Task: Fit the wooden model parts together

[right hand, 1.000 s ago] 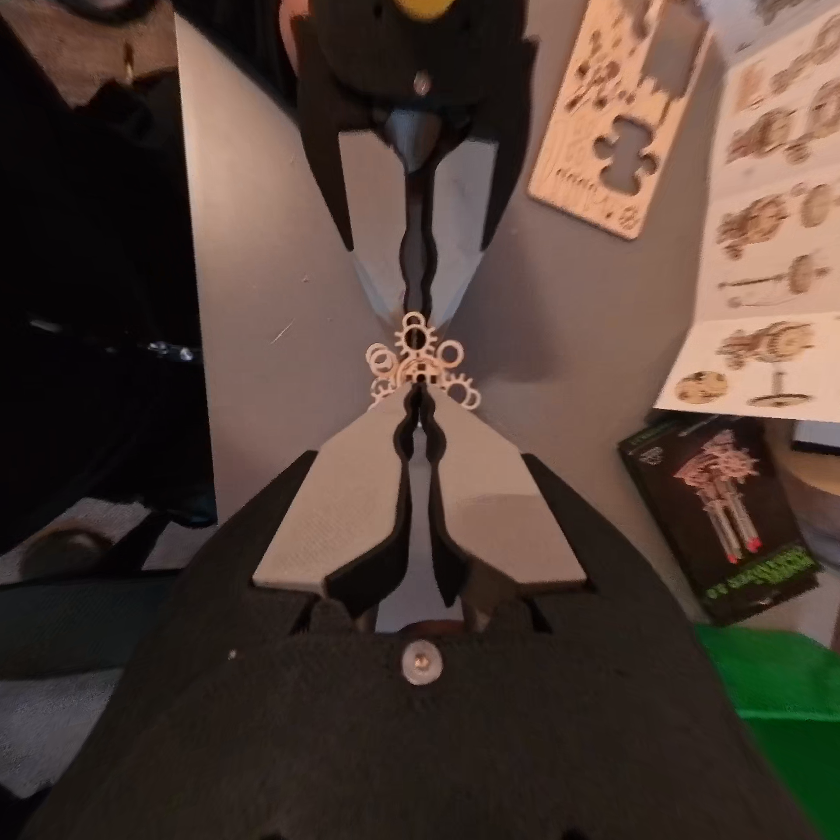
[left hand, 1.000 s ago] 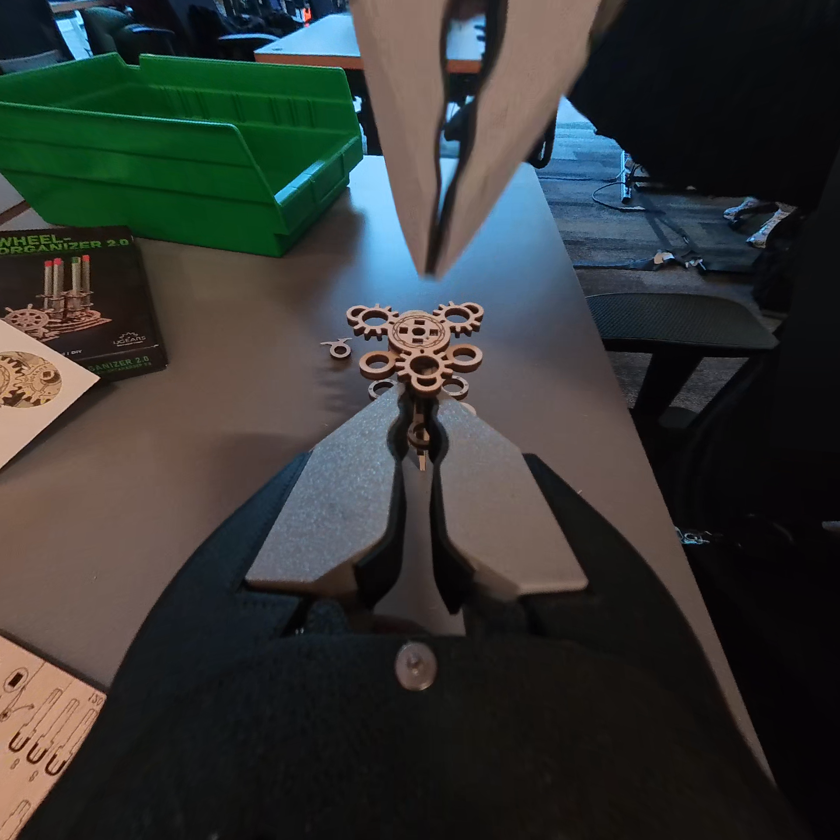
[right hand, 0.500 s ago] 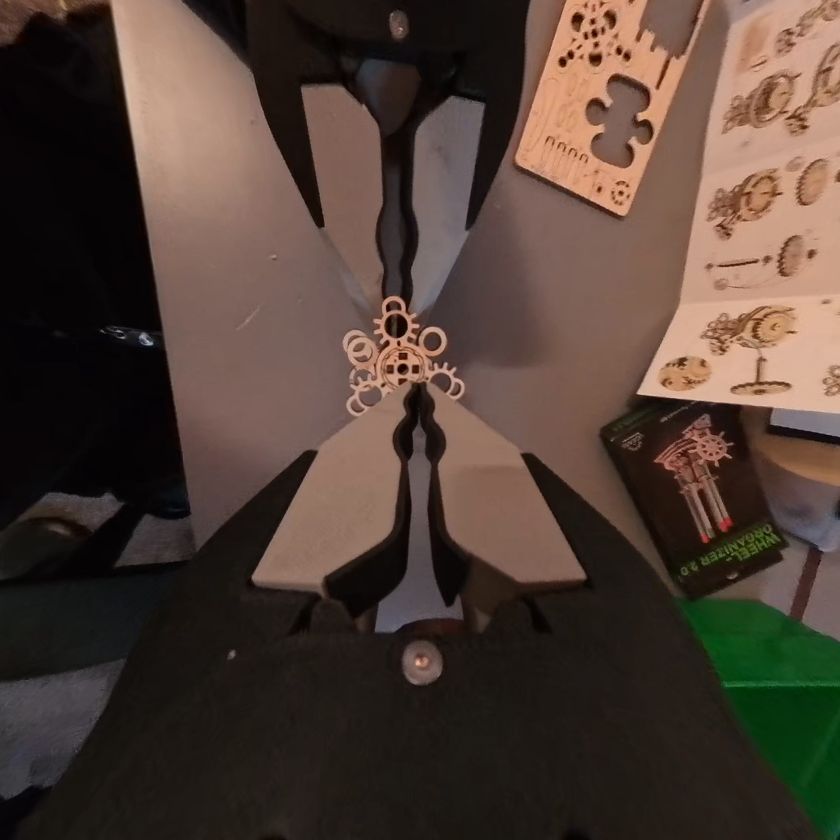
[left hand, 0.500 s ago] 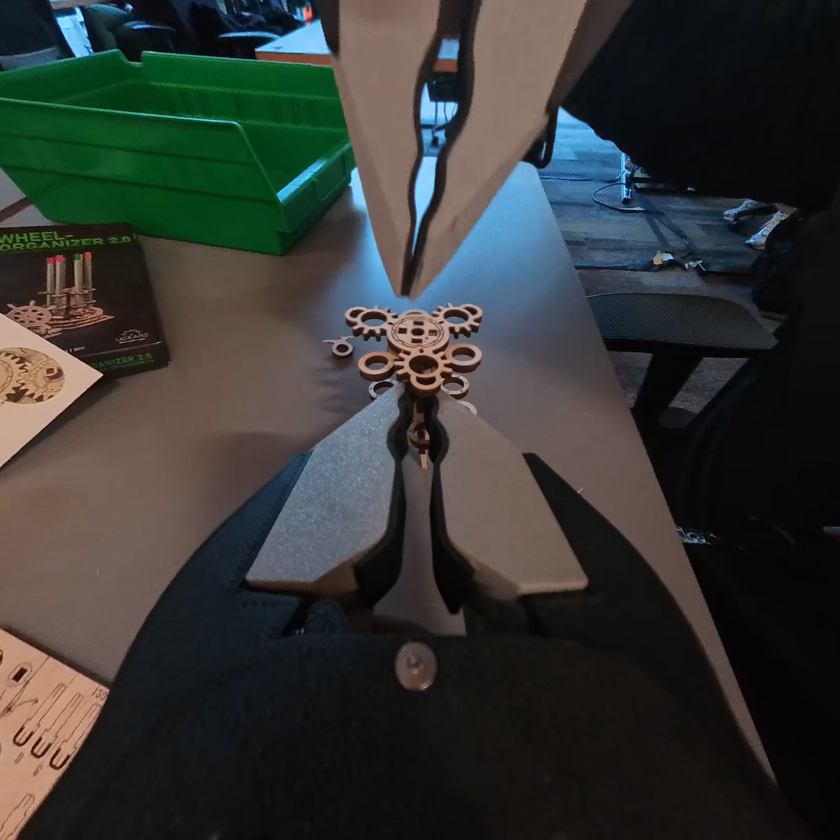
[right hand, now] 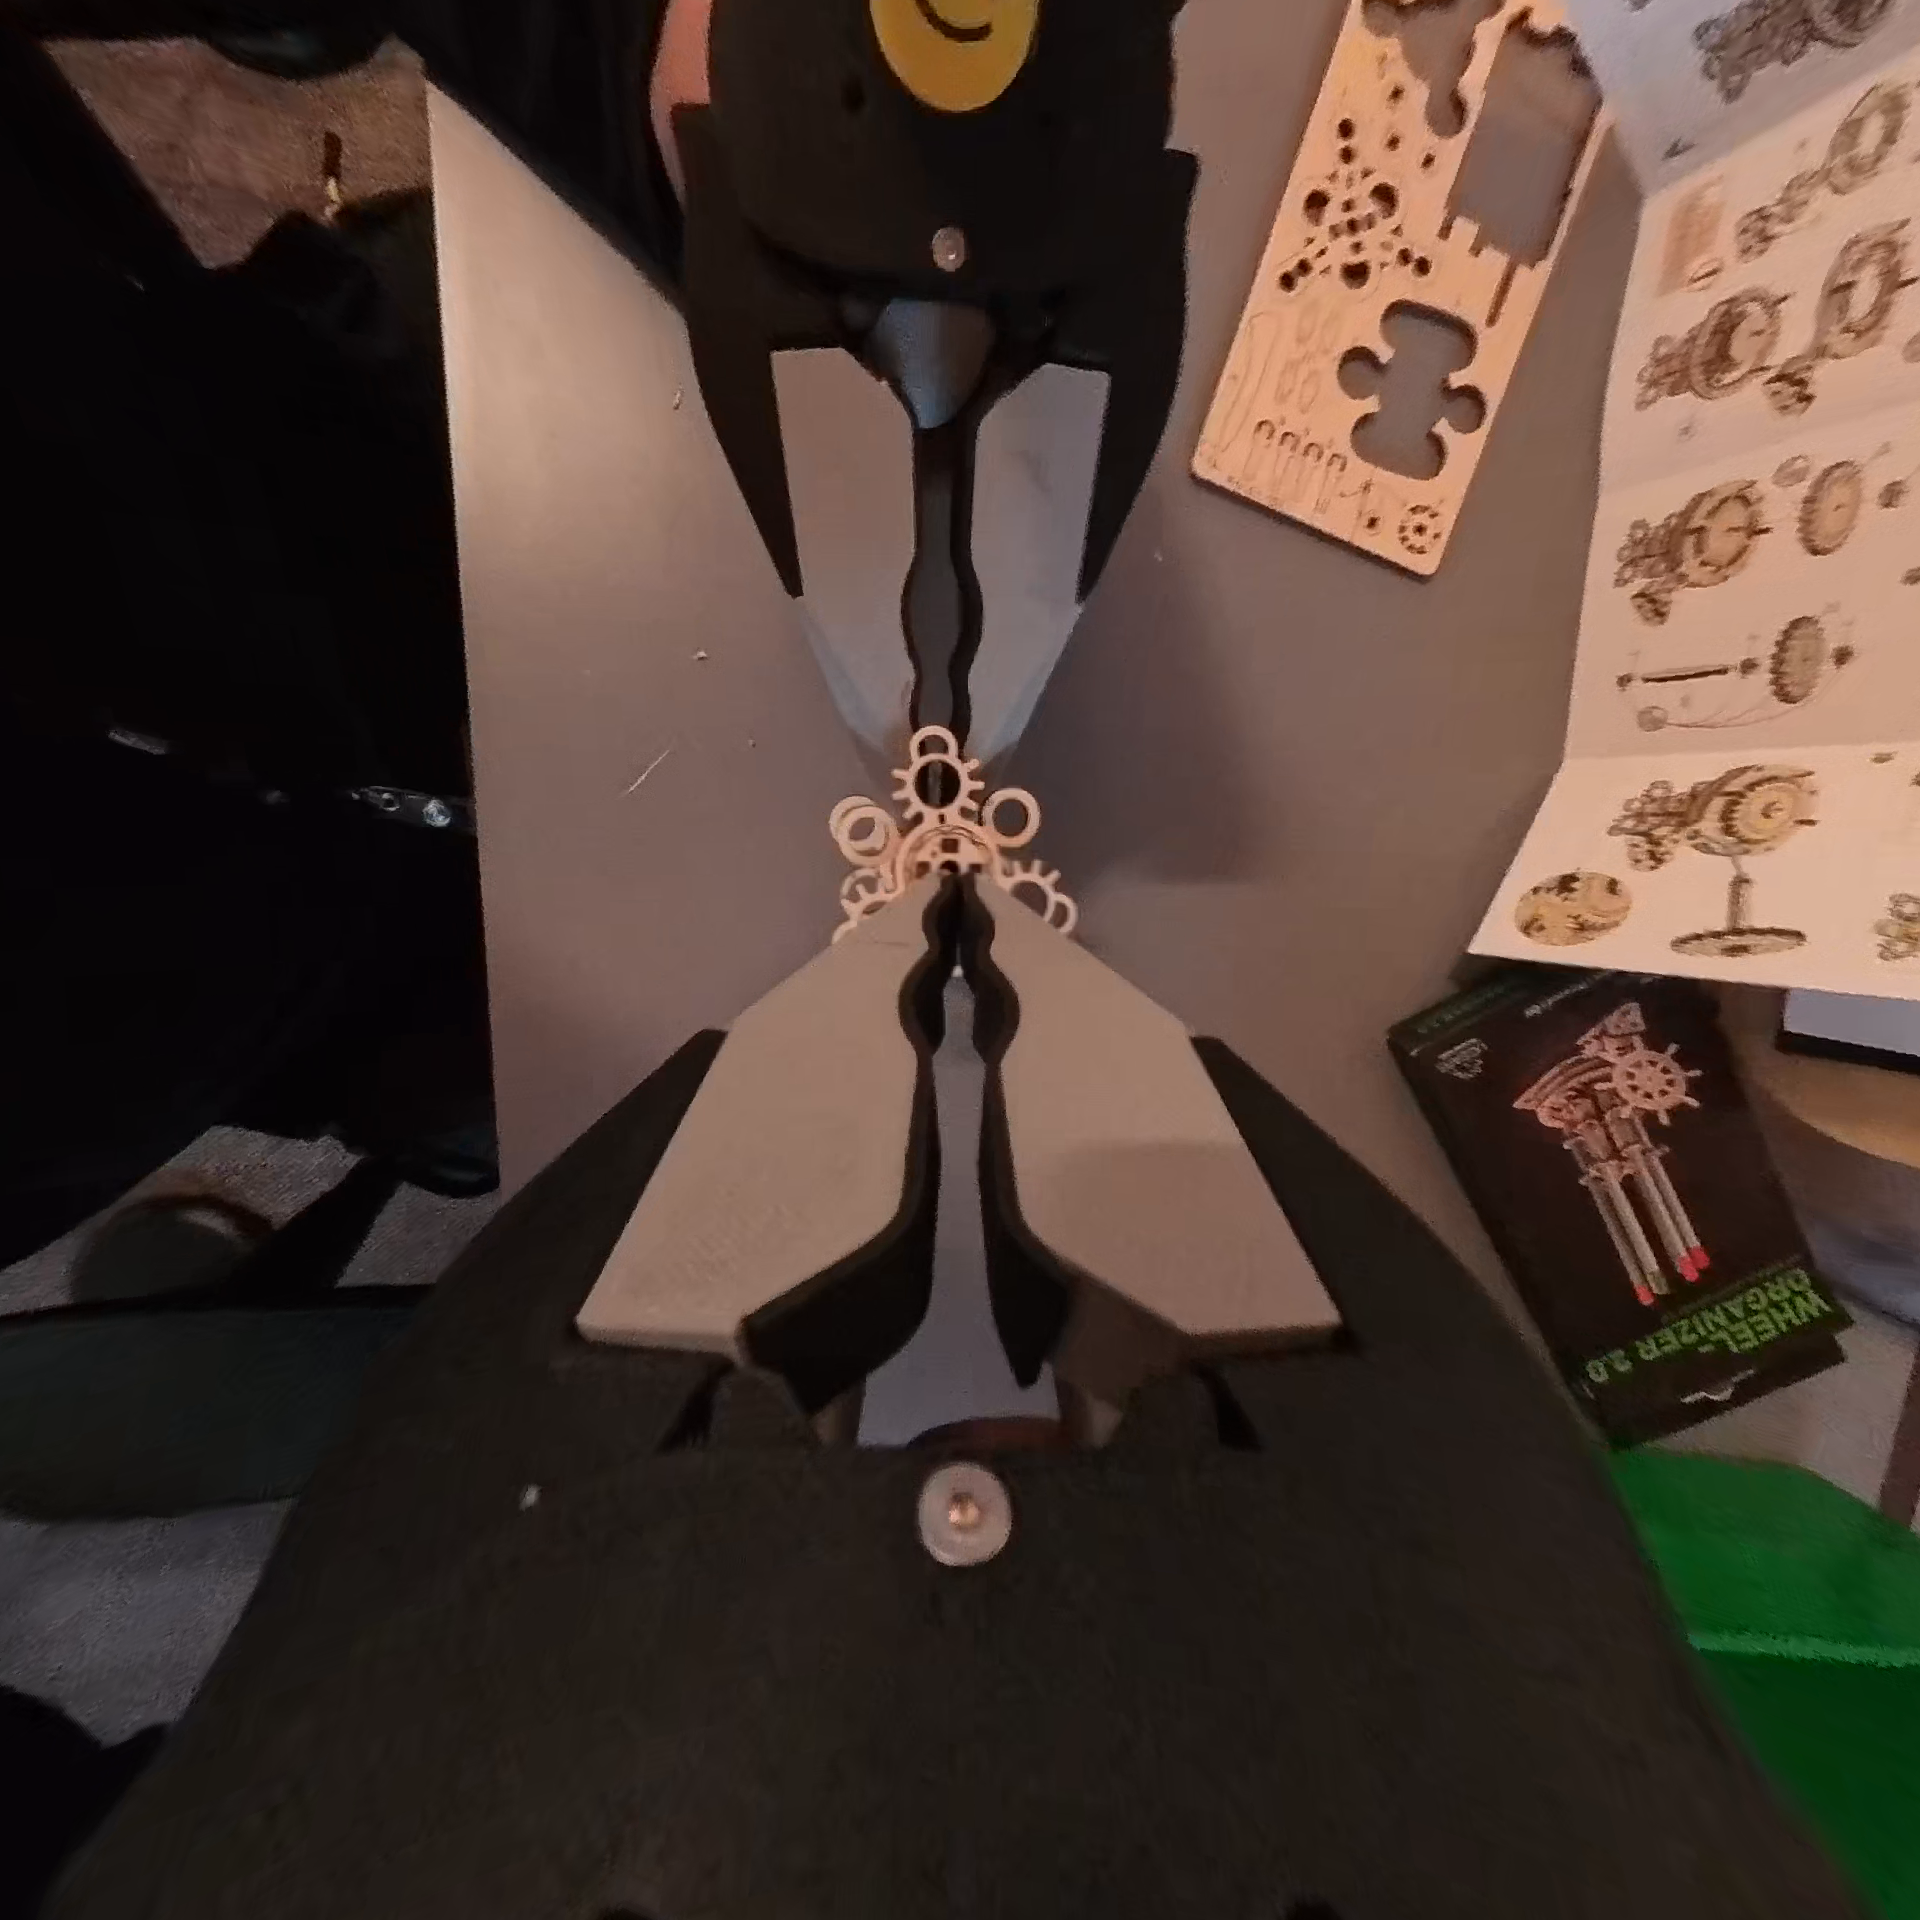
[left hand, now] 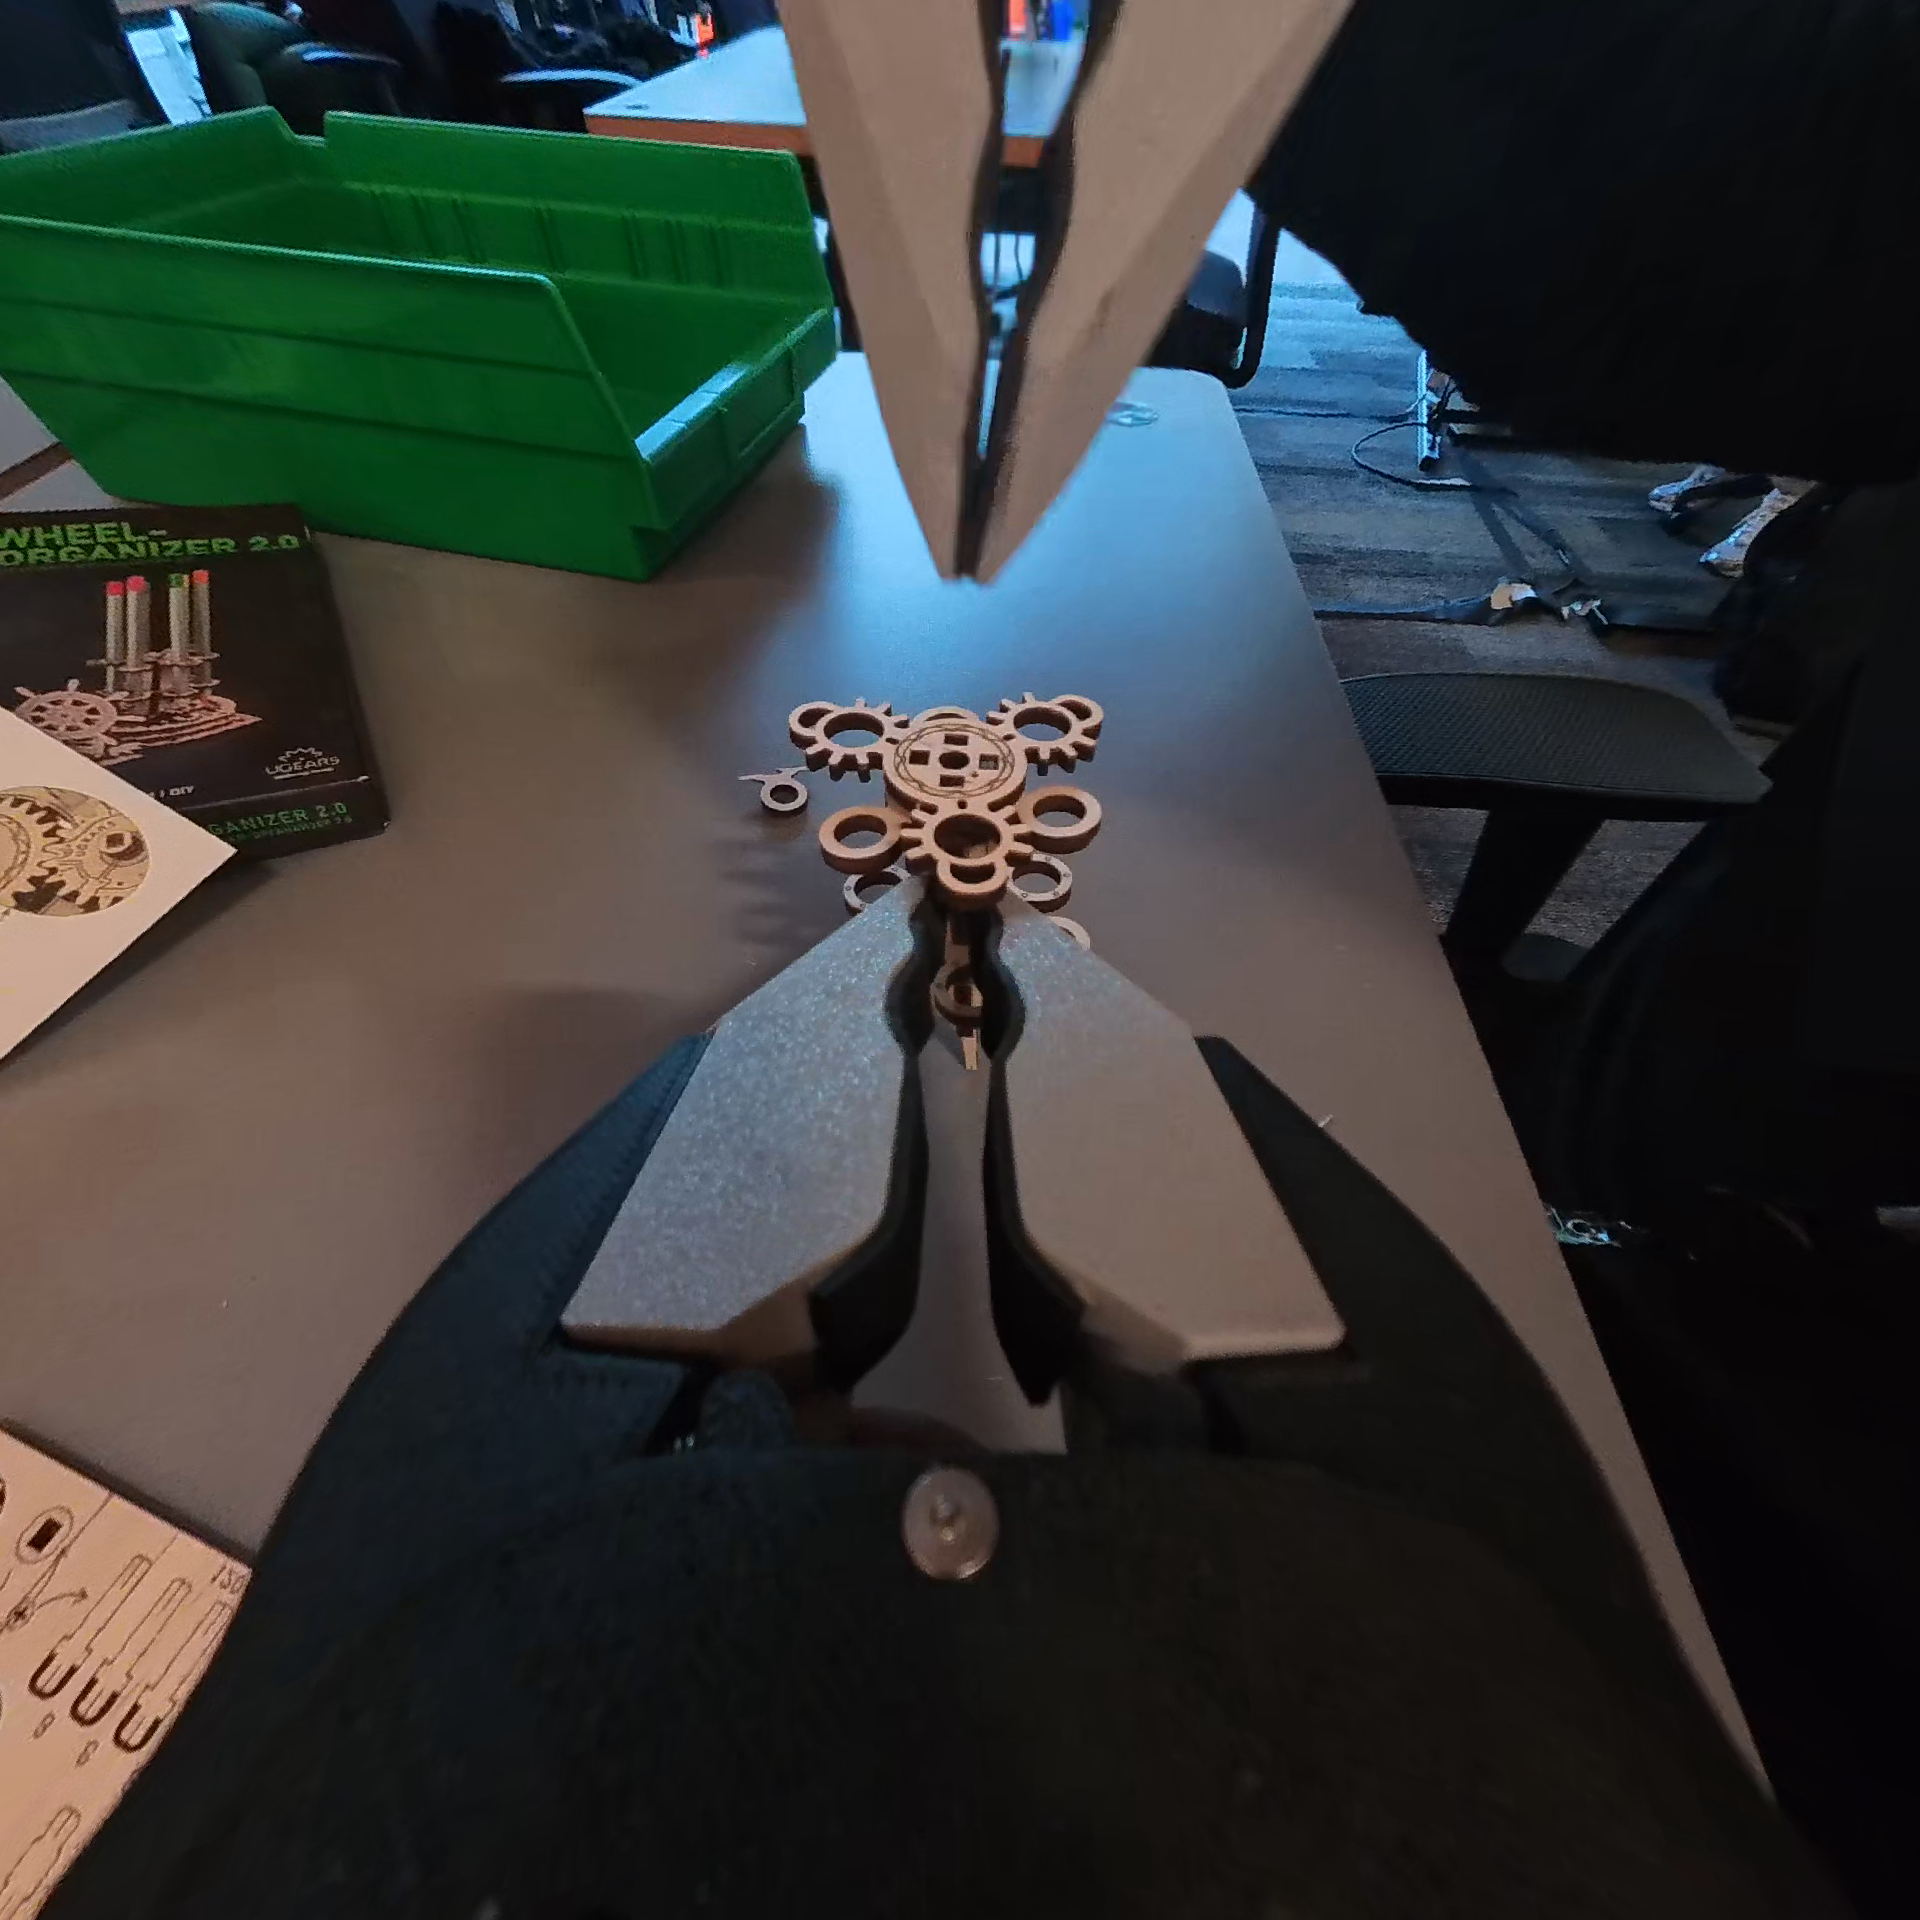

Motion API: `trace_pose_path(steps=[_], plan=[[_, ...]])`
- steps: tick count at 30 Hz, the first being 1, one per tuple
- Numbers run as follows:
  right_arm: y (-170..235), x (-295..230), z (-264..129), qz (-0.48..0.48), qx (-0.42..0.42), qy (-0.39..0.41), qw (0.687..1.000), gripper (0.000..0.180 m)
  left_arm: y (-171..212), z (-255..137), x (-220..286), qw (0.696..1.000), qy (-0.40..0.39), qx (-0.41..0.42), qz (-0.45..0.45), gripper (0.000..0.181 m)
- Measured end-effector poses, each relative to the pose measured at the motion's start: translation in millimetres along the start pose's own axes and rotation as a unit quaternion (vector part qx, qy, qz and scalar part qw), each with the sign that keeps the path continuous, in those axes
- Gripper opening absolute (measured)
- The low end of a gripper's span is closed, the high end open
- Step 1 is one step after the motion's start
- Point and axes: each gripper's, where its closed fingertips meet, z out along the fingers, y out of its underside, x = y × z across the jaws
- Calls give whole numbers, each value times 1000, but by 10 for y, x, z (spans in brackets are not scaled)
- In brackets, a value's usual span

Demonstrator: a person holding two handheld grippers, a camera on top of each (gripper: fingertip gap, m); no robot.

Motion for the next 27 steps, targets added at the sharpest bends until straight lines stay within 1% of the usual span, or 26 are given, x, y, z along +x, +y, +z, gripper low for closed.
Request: trace_pose_path(steps=[1, 2, 3, 4, 5, 8, 10, 12, 13, 15, 18, 20, 22, 23, 25, 27], plan=[[92, -41, 121, -1, -26, -13, 1000, 0, 0, 1, -2, 1000, 0, 0, -1, 1], [131, -41, 198, 2, -34, -17, 999, 0, 0, 0, -5, 1000, -1, 0, -1, 1], [96, -9, 177, 6, -22, -9, 1000, 0, 3, -5, -23, 1000, -5, -1, -4, 1], [127, 22, 144, 2, -35, 3, 999, 0, 1, -4, -7, 1000, 1, 0, -4, 1], [103, 31, 87, -2, -30, 10, 999, 0, 1, -2, -4, 1000, 1, 0, -2, 1], [-39, 53, -90, -2, 4, 14, 1000, 0, 2, -3, -3, 1000, -2, 0, 2, 1], [-25, 35, -28, -1, -5, 2, 1000, 0, 1, -3, -6, 1000, -2, 0, 1, 1], [118, -15, 162, 0, -41, -8, 999, 0, 2, -3, -10, 1000, -3, 0, 0, 1], [111, -11, 172, 5, -36, -8, 999, 0, 6, -6, -37, 1000, -11, -1, -3, 1], [121, 37, 127, 4, -39, 7, 999, 0, 2, -4, -10, 1000, -2, 0, -2, 1], [8, 69, -29, 7, -7, 12, 1000, 0, 2, -5, -9, 1000, -4, 0, 1, 1], [9, 29, 33, 5, -10, 0, 1000, 0, 2, -4, -10, 1000, -3, 0, 0, 1], [112, -39, 169, 5, -43, -17, 999, 3, 2, -4, -12, 1000, -3, -1, -1, 1], [74, -30, 171, 6, -30, -15, 999, 0, 5, -10, -27, 1000, -6, -1, -5, 1], [101, 29, 122, 2, -42, 6, 999, 0, 3, -5, -13, 1000, -2, -1, -3, 1], [28, 73, 0, 8, -18, 12, 1000, 0, 3, -5, -11, 1000, -3, -1, -1, 1]])
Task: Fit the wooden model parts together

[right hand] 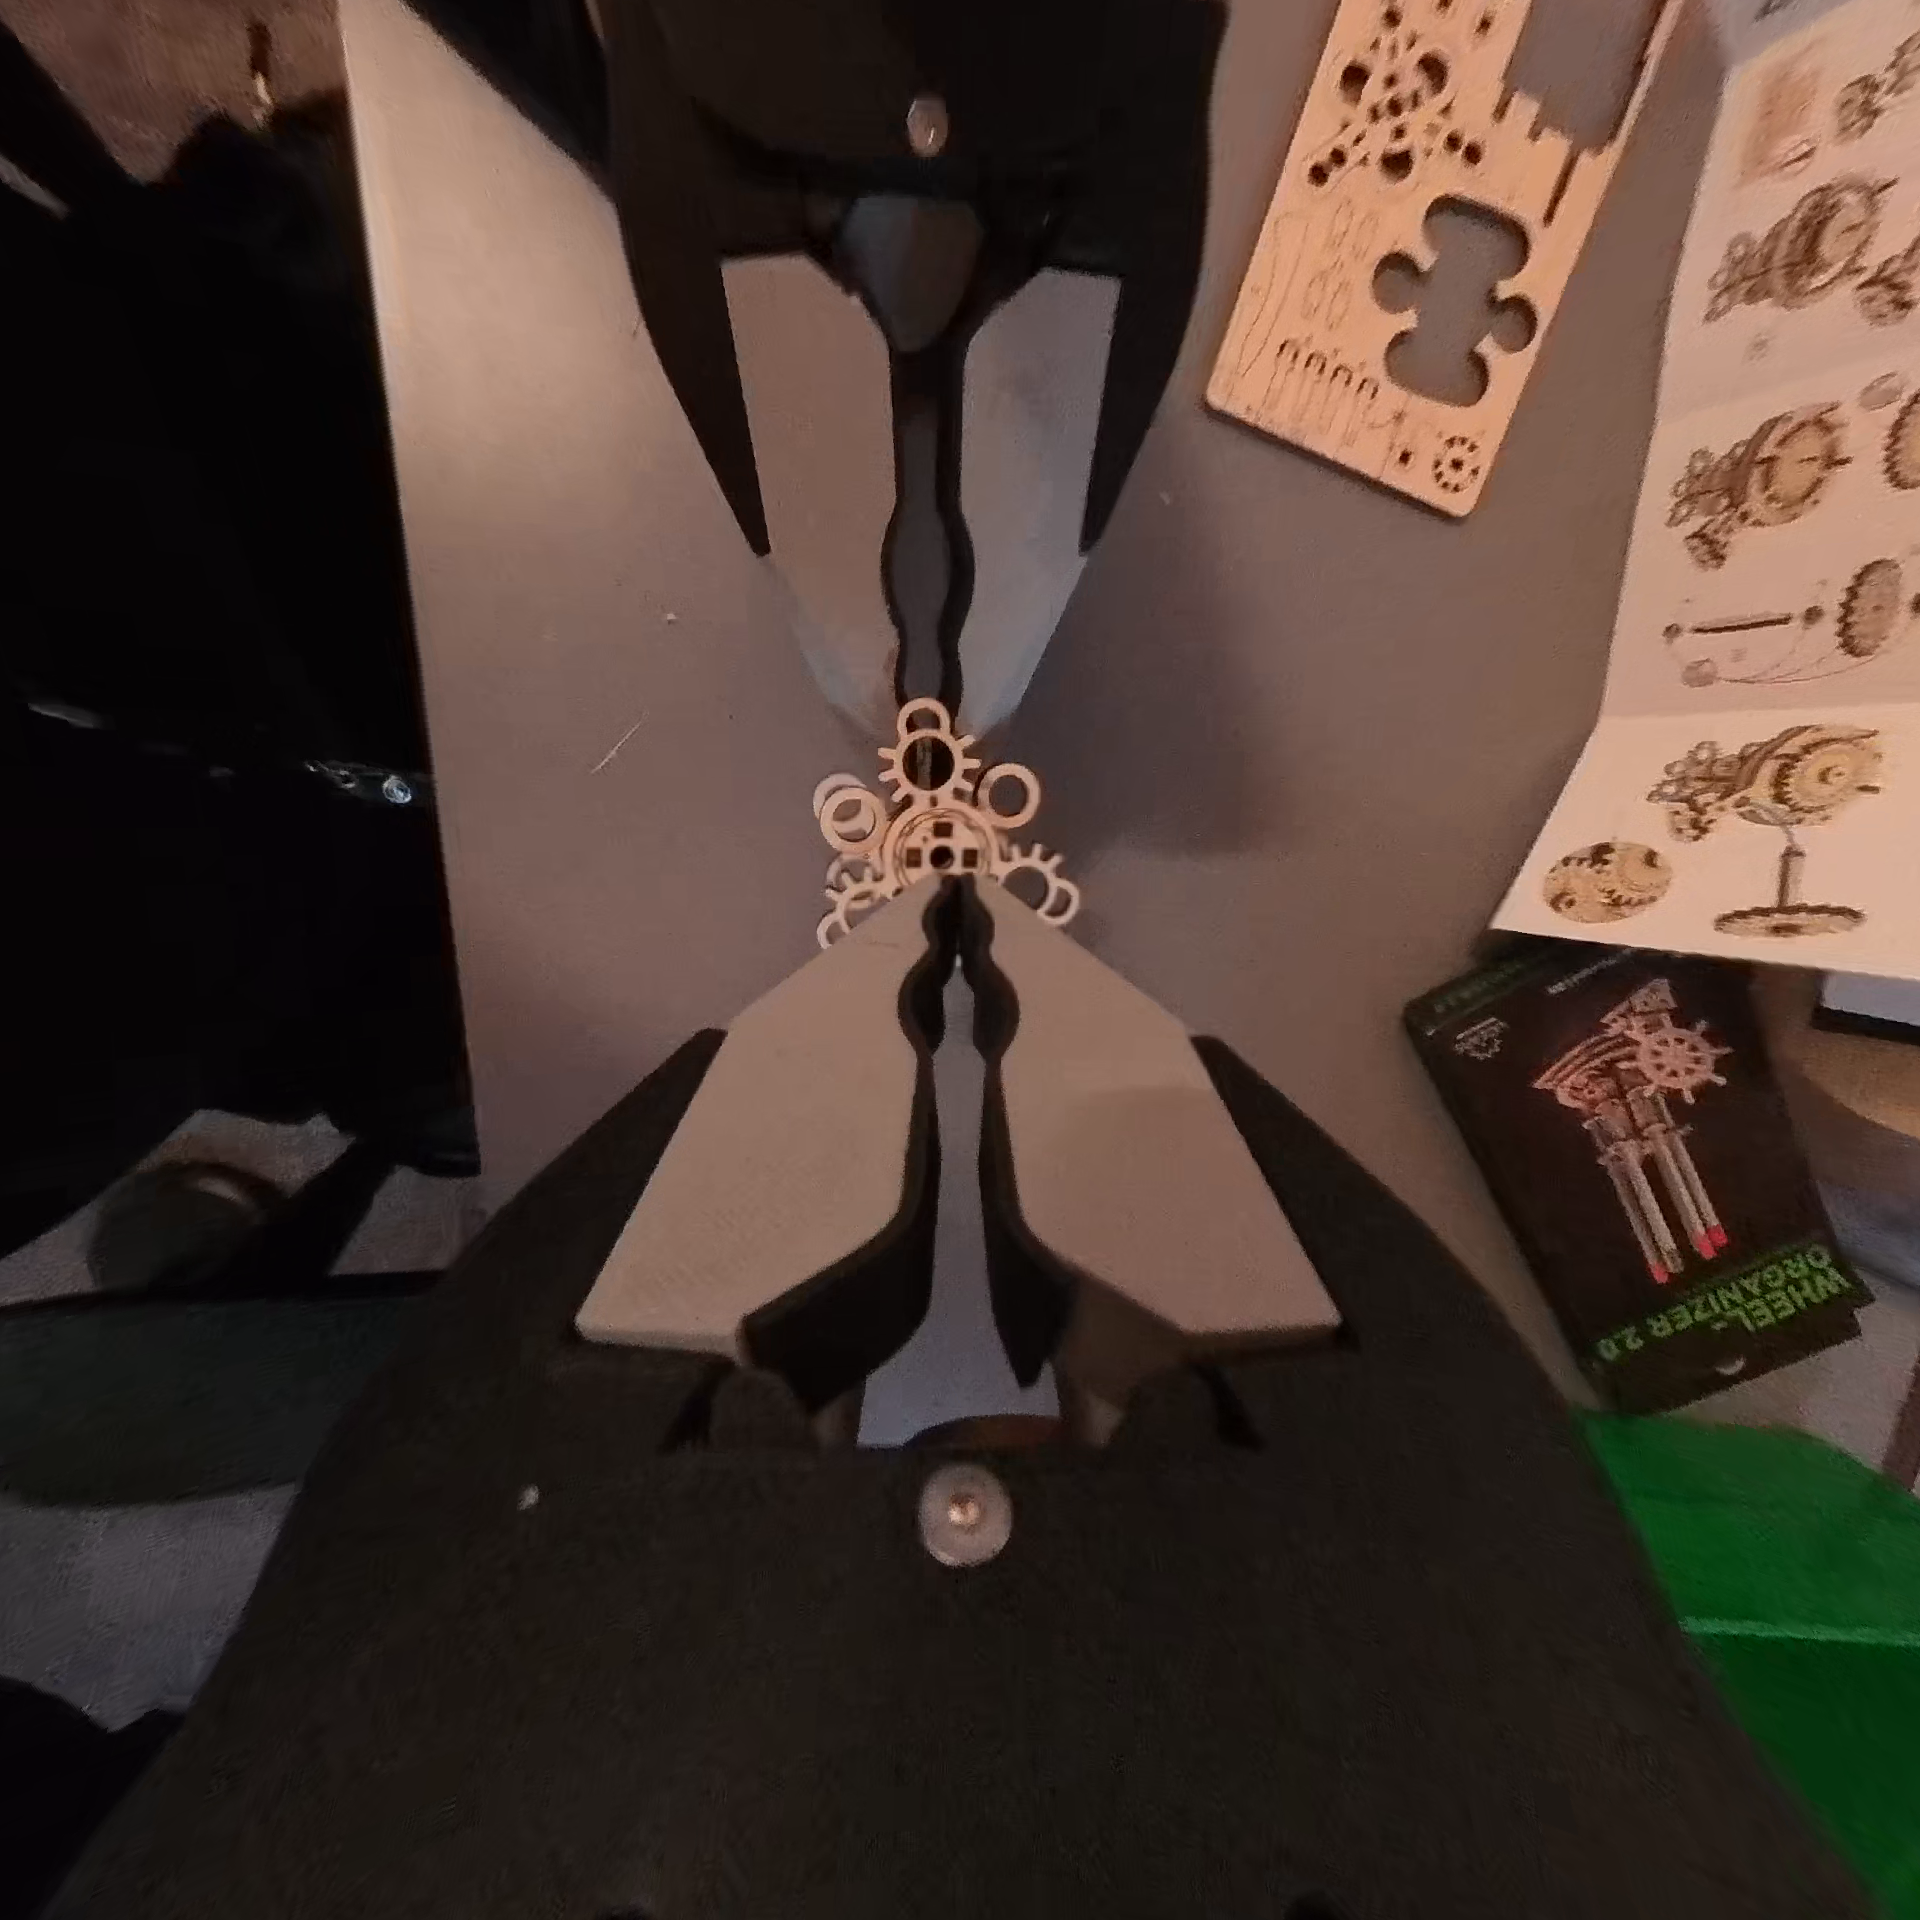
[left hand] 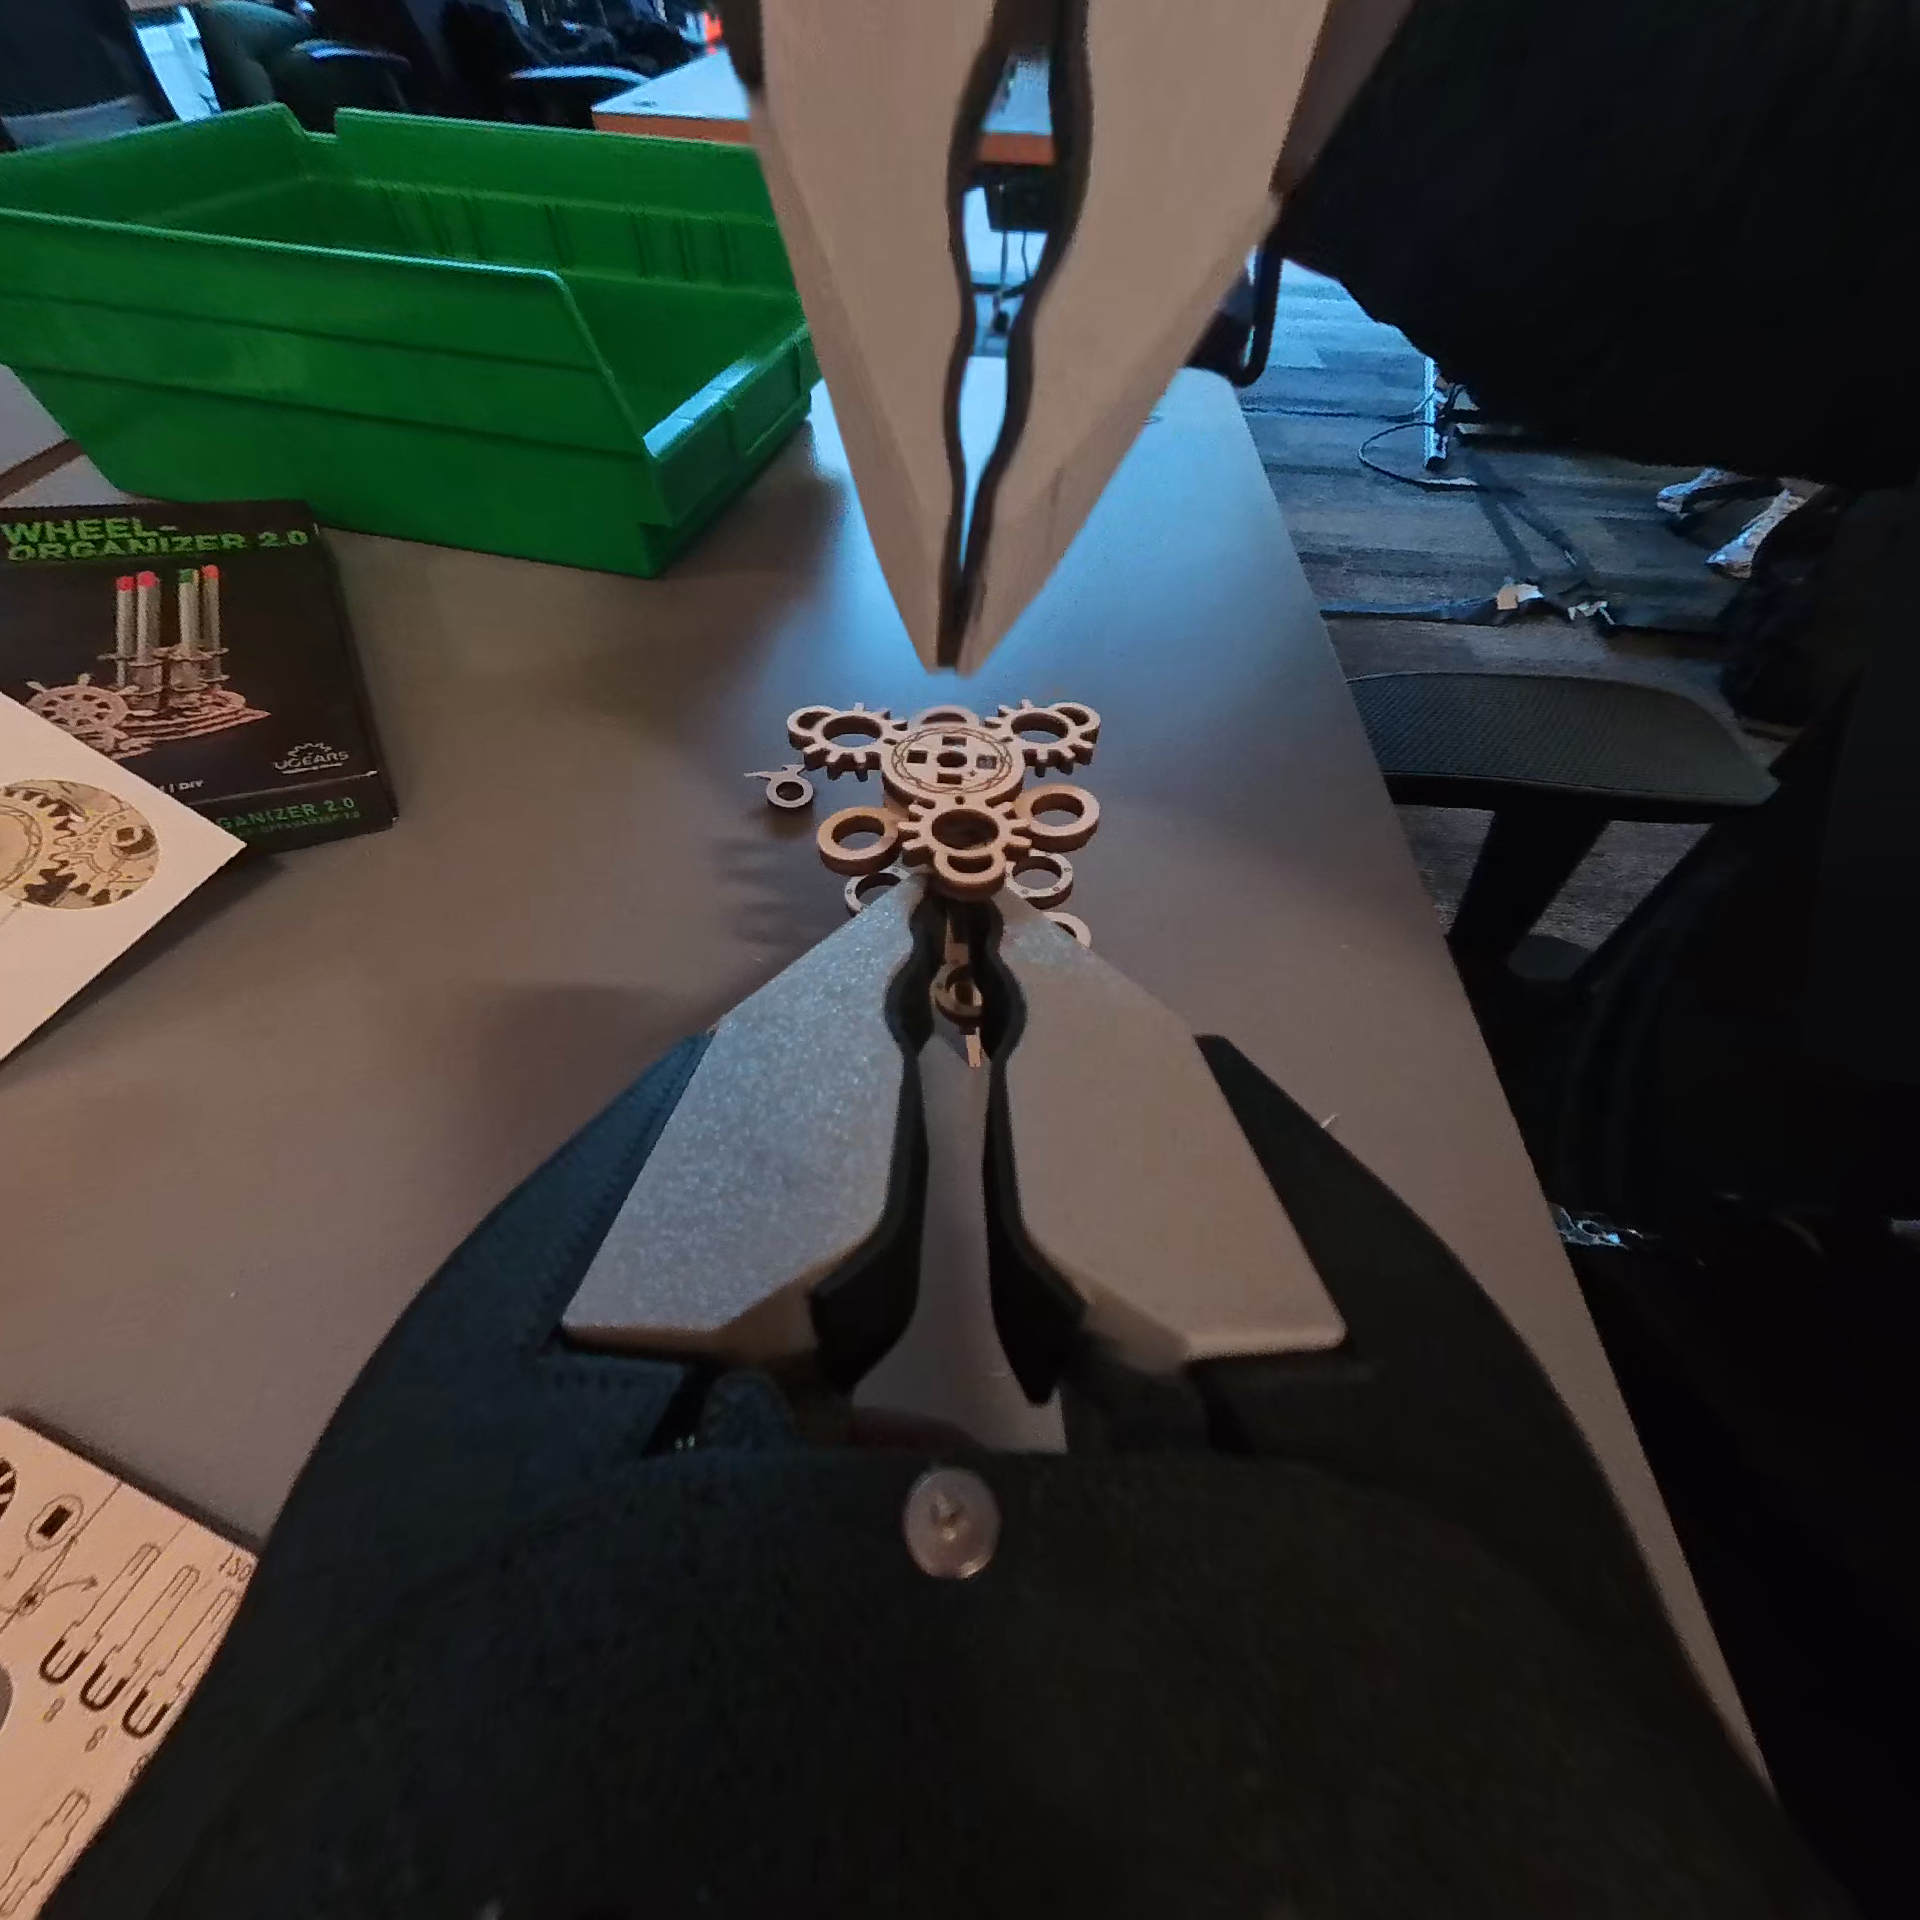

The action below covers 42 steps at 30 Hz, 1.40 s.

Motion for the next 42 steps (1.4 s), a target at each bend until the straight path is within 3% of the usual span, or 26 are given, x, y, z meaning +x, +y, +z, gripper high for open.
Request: trace_pose_path(steps=[3, 7, 13, 17, 24, 28, 34, 38, 42], plan=[[-19, 71, -63, 4, 6, 11, 1000, 0, 1, 0, 0, 1000, 0, 0, 0, 1], [72, 25, 201, 7, -21, -6, 1000, 0, 5, -3, -33, 1000, -11, -1, -3, 1], [-13, 91, 0, 7, 8, 6, 1000, 0, 3, -2, -6, 1000, -2, -1, 0, 1], [73, 18, 209, 2, -25, -12, 1000, 0, 3, -2, -8, 1000, -2, -1, -1, 1], [-61, 102, -6, 5, 10, 4, 1000, 0, 3, -2, -4, 1000, -4, -1, 3, 1], [26, -1, 218, 4, -19, -22, 1000, 0, 5, -3, -25, 1000, -10, -1, 1, 1], [-58, 15, 9, 0, 6, -14, 1000, 0, 2, -3, -3, 1000, -4, -1, 4, 1], [-1, -108, 208, -3, -17, -46, 999, 0, 5, -8, -23, 1000, -9, -1, 1, 1], [-18, -52, 68, -10, -15, -22, 1000, 0, 2, -4, -6, 1000, -4, -1, 2, 1]])
